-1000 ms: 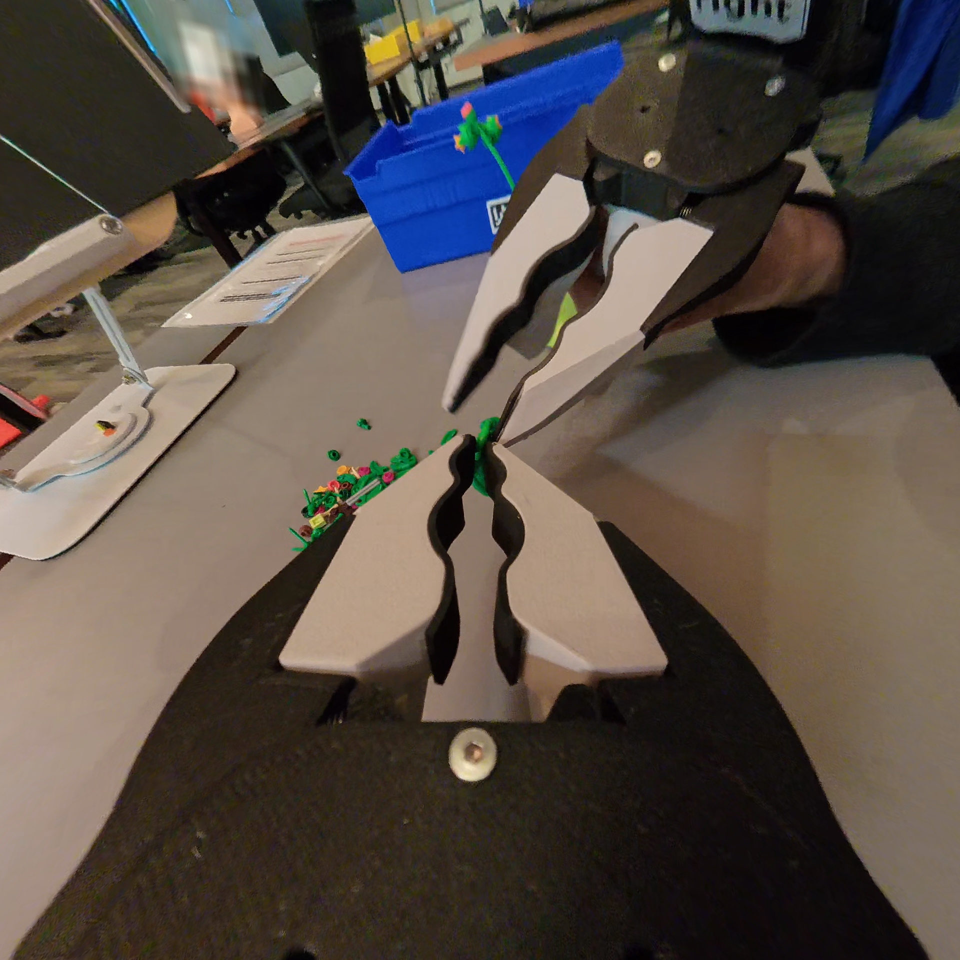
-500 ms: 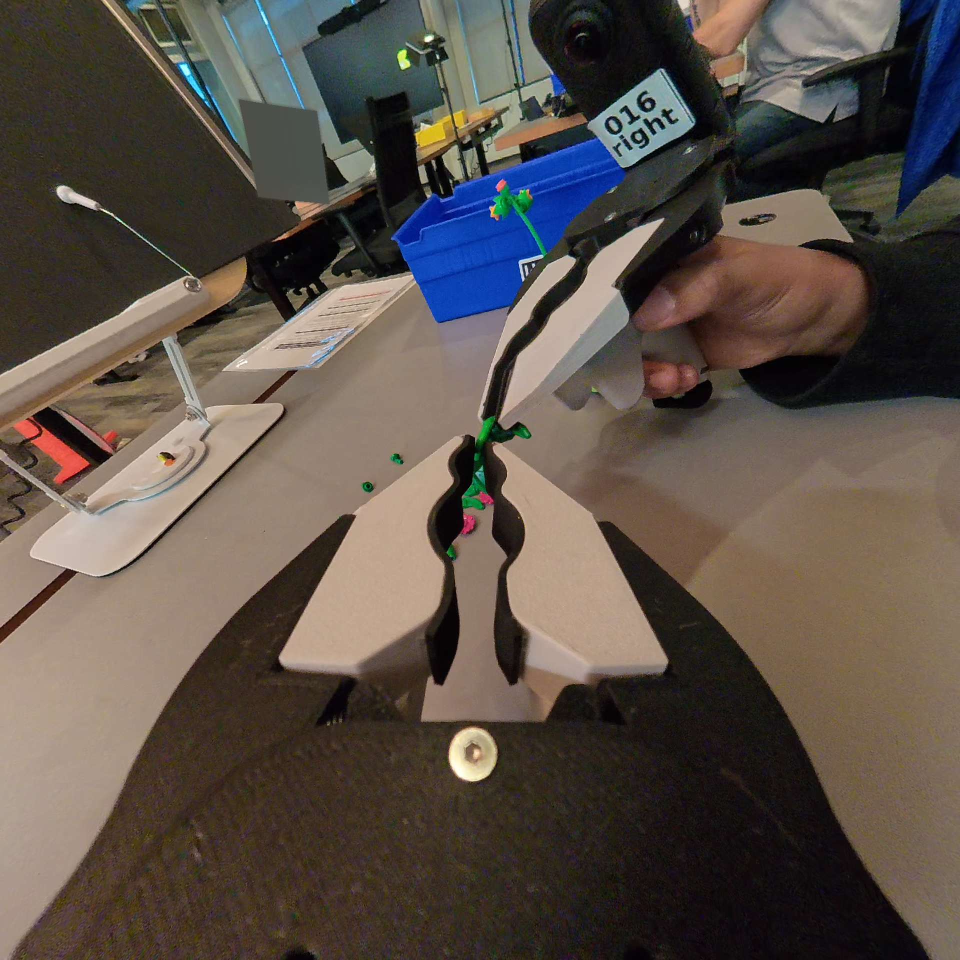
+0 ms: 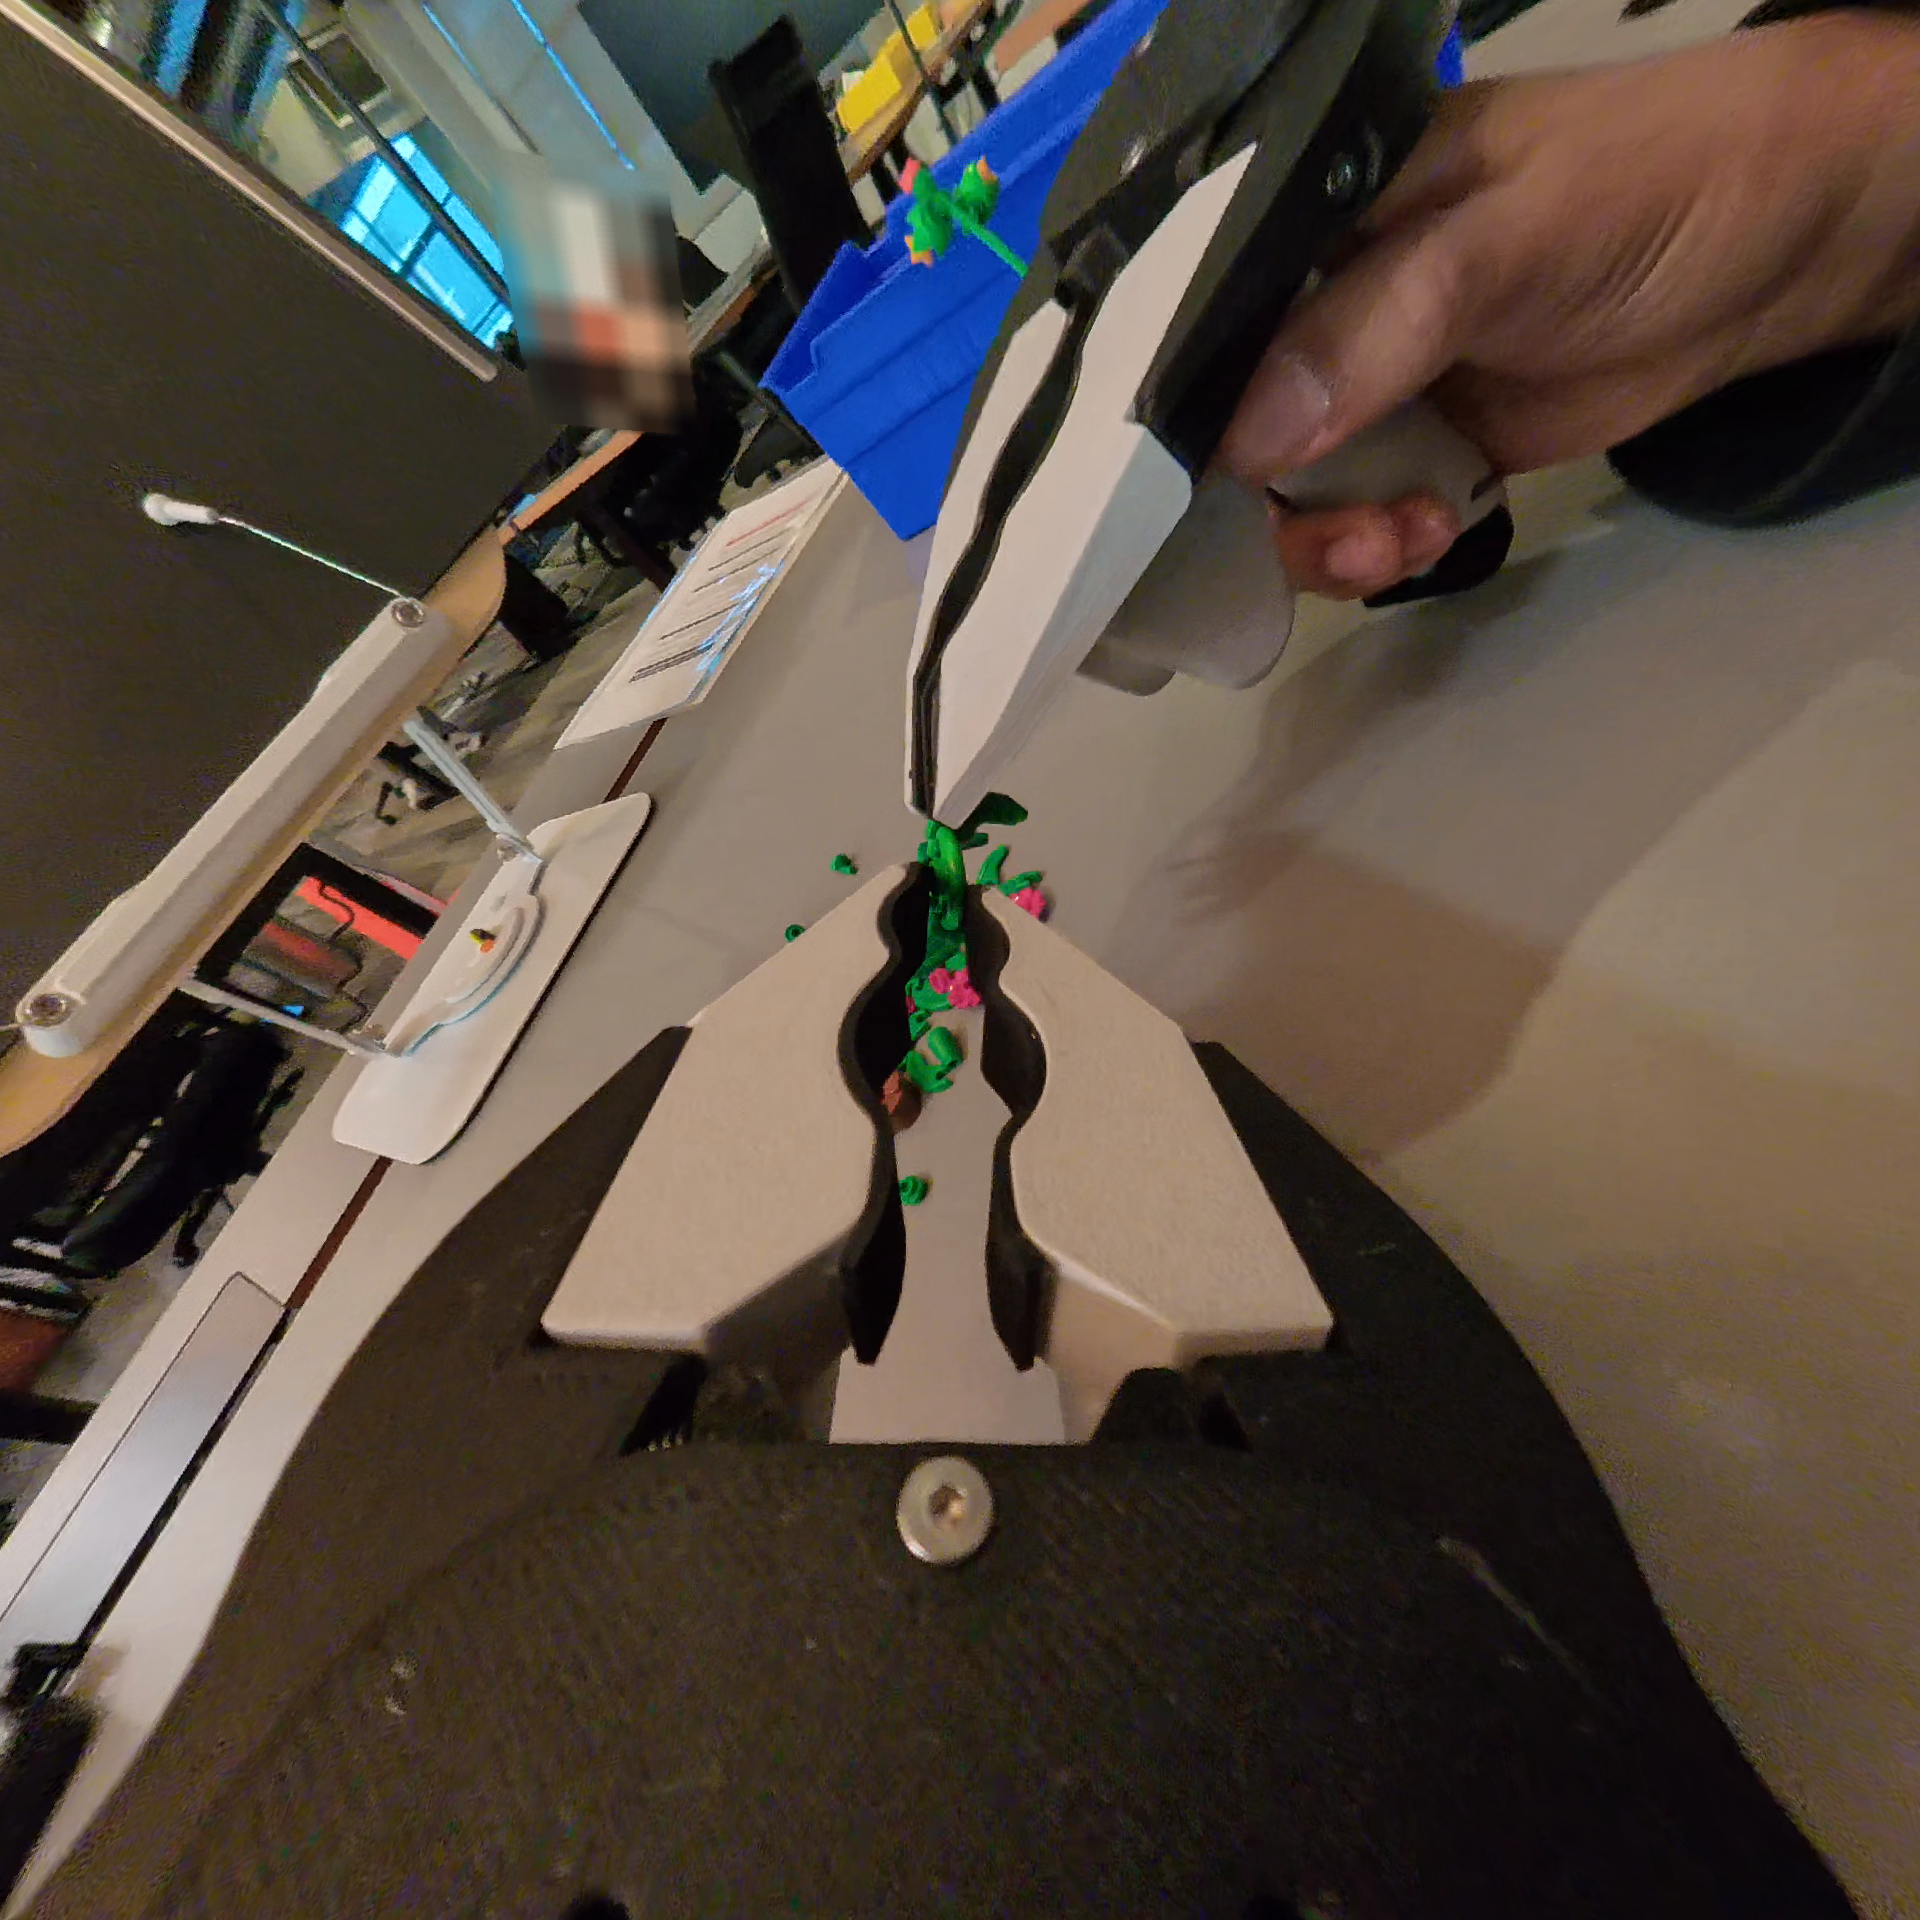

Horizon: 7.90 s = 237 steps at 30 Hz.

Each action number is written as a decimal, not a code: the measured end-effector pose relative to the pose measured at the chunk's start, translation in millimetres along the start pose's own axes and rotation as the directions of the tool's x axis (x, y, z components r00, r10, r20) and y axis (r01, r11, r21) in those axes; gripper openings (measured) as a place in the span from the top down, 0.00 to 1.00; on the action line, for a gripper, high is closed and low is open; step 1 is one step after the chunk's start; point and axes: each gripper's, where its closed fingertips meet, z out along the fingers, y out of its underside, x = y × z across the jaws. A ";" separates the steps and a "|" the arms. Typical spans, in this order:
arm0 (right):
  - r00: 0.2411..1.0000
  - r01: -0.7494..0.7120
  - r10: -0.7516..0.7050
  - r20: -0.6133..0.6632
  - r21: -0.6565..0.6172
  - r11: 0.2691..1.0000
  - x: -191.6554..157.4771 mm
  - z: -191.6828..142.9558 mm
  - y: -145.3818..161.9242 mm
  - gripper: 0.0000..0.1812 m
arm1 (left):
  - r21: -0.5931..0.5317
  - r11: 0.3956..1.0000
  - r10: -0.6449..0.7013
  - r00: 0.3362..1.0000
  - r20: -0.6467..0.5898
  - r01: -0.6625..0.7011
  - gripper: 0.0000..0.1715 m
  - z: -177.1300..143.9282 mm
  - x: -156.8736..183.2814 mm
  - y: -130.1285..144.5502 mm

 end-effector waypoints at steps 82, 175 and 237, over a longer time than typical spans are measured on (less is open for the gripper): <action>0.998 -0.061 0.059 0.015 0.153 0.986 -5.8 -8.5 -26.3 1.00 | 0.080 0.990 0.096 0.974 0.206 -0.114 1.00 -11.0 -21.6 -30.8; 0.923 -0.255 0.238 -0.304 -0.019 0.967 71.5 0.5 21.9 1.00 | 0.181 0.575 -0.713 0.597 -0.368 0.798 1.00 -25.3 -48.7 -14.8; 0.973 0.048 -0.025 -0.229 0.094 0.994 14.2 -0.6 -28.4 1.00 | 0.124 0.710 -0.664 0.718 -0.210 0.693 1.00 -5.8 -32.5 -16.6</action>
